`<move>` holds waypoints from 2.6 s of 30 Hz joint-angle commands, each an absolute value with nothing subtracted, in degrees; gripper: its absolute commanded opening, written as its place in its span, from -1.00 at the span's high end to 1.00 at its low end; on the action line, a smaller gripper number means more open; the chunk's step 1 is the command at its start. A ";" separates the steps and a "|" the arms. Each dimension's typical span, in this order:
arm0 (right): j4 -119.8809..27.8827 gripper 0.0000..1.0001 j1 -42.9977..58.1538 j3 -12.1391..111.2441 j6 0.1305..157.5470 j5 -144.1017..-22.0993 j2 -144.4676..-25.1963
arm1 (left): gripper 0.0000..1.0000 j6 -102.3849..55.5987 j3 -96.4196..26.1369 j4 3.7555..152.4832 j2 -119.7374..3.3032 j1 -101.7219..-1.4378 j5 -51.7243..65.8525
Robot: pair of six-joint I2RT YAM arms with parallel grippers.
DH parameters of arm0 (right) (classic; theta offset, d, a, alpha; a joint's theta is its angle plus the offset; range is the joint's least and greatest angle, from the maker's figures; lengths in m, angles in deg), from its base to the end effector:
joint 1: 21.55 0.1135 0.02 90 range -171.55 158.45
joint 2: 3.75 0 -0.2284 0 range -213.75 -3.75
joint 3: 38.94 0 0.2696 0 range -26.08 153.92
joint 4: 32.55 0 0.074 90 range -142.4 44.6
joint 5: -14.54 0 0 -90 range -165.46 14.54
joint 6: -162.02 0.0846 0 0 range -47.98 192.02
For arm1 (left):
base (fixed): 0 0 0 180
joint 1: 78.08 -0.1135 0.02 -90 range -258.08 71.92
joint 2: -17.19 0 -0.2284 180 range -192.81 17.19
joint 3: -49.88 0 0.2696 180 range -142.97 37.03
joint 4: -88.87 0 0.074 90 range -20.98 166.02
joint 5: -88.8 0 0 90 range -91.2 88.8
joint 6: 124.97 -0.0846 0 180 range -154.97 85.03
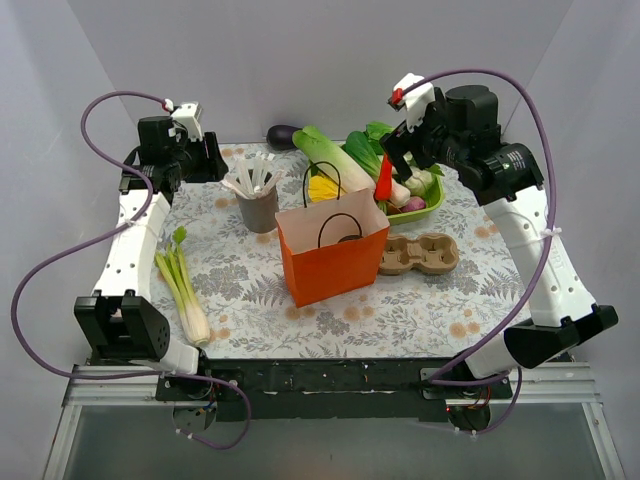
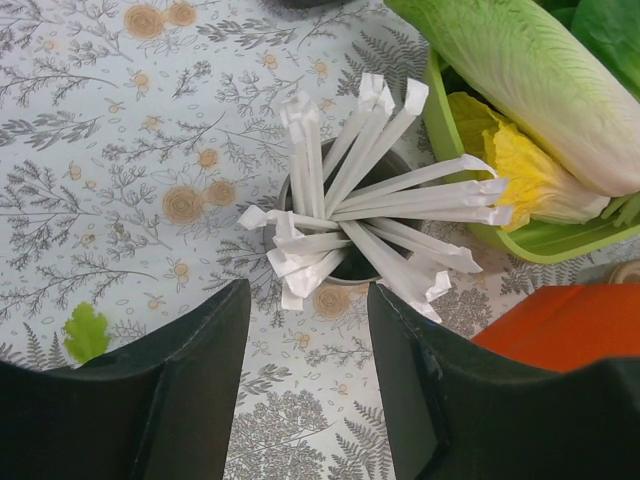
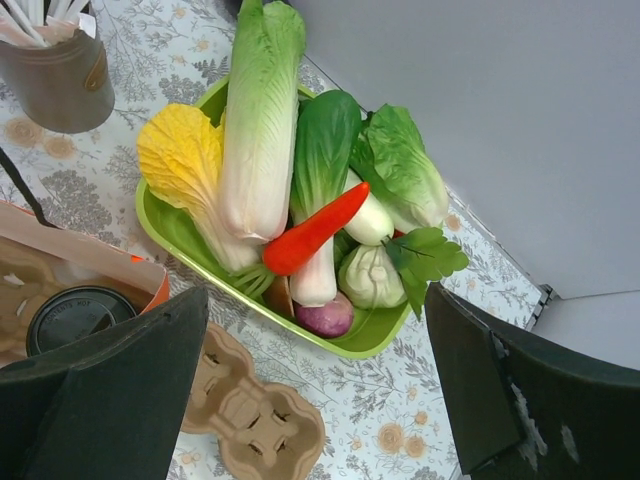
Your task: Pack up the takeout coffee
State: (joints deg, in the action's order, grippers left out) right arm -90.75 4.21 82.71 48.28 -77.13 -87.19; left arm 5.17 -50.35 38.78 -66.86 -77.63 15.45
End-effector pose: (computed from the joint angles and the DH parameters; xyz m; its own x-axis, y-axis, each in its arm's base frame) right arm 0.3184 0.1564 0.4530 -0.0970 -0.4936 -0.8642 -0.5442 0.7534 -0.3692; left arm 0.3837 -0.0273 0.3293 -0.5846 -0.6131 -0.5314 -0.1721 0.7338 -0.6572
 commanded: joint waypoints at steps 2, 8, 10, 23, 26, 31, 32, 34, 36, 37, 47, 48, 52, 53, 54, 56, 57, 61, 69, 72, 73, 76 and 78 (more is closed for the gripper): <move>-88.73 -0.91 4.12 81.85 50.05 -78.62 -86.54 | 0.06 4.58 -52.61 38.49 -69.55 -77.99 12.95; -88.03 -0.91 4.03 80.44 50.14 -78.89 -86.37 | 0.21 4.14 -52.71 39.09 -71.93 -77.99 15.85; -88.03 -0.91 4.03 80.35 50.23 -78.89 -86.54 | 0.29 4.49 -52.71 39.89 -72.72 -77.99 16.03; -87.77 -0.89 3.76 79.83 50.67 -79.77 -87.16 | 0.69 5.11 -54.64 40.68 -75.45 -77.99 20.07; -87.50 -0.89 3.59 79.74 50.75 -79.94 -87.33 | 0.88 4.93 -55.08 40.77 -75.01 -77.99 20.42; -87.24 -0.89 3.68 80.18 51.02 -80.29 -88.04 | 1.00 3.61 -55.43 43.22 -71.33 -77.99 23.67; -87.15 -0.89 3.68 80.35 51.02 -80.47 -88.30 | 1.00 3.35 -55.61 43.41 -70.62 -77.99 24.20; -87.24 -0.89 3.59 80.53 51.02 -80.64 -88.74 | 1.00 3.09 -57.01 43.15 -68.69 -77.99 25.17; -87.24 -0.88 3.68 80.79 51.28 -80.91 -89.18 | 1.00 3.08 -59.37 42.36 -67.72 -77.99 25.87; -87.33 -0.88 3.68 80.88 51.37 -81.08 -89.53 | 1.00 2.91 -60.35 41.31 -66.76 -77.99 27.53; -86.45 -0.88 2.19 82.72 51.81 -78.19 -92.52 | 1.00 4.49 -70.98 33.22 -57.71 -77.99 36.06; -86.54 -0.88 2.09 82.90 51.72 -78.01 -92.87 | 1.00 4.23 -71.16 32.78 -56.91 -77.99 37.11; -86.62 -0.88 0.87 82.73 51.19 -77.40 -94.71 | 1.00 5.02 -71.25 30.49 -52.69 -77.99 40.99; -86.80 -0.88 0.34 82.55 51.19 -77.31 -94.98 | 1.00 5.37 -71.25 30.40 -51.99 -77.99 41.43; -86.80 -0.87 0.25 82.20 50.93 -77.22 -95.24 | 1.00 5.89 -71.25 30.49 -50.68 -77.99 42.47; -86.71 -0.87 -0.19 81.41 50.75 -76.78 -95.60 | 1.00 5.81 -71.43 30.75 -49.35 -77.99 44.14; -86.80 -0.87 -0.28 81.32 50.75 -76.86 -95.77 | 1.00 5.37 -71.69 30.66 -48.13 -77.90 45.81; -87.06 -0.87 -0.54 81.41 50.40 -76.69 -96.39 | 1.00 5.28 -72.83 28.04 -46.89 -76.59 45.48; -86.71 -0.87 -0.63 80.53 50.49 -77.66 -96.13 | 1.00 3.70 -74.41 26.62 -46.44 -76.32 41.52; -86.45 -0.87 -0.54 79.48 50.67 -77.92 -95.60 | 1.00 3.61 -76.96 25.57 -47.41 -76.32 44.23; -86.45 -0.86 -0.54 79.30 50.67 -78.09 -95.51 | 1.00 3.61 -77.49 24.78 -47.50 -76.32 45.11; -86.19 -0.86 -0.63 79.39 50.84 -78.53 -95.60 | 1.00 3.43 -77.50 23.55 -47.59 -76.32 46.79; -86.71 -0.86 -0.54 80.79 50.84 -80.37 -95.60 | 1.00 2.91 -76.88 23.28 -47.32 -76.32 46.44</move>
State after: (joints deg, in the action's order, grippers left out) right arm -88.54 -0.45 79.30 50.72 -77.74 -96.85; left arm 3.97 -76.09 25.93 -47.74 -76.47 44.76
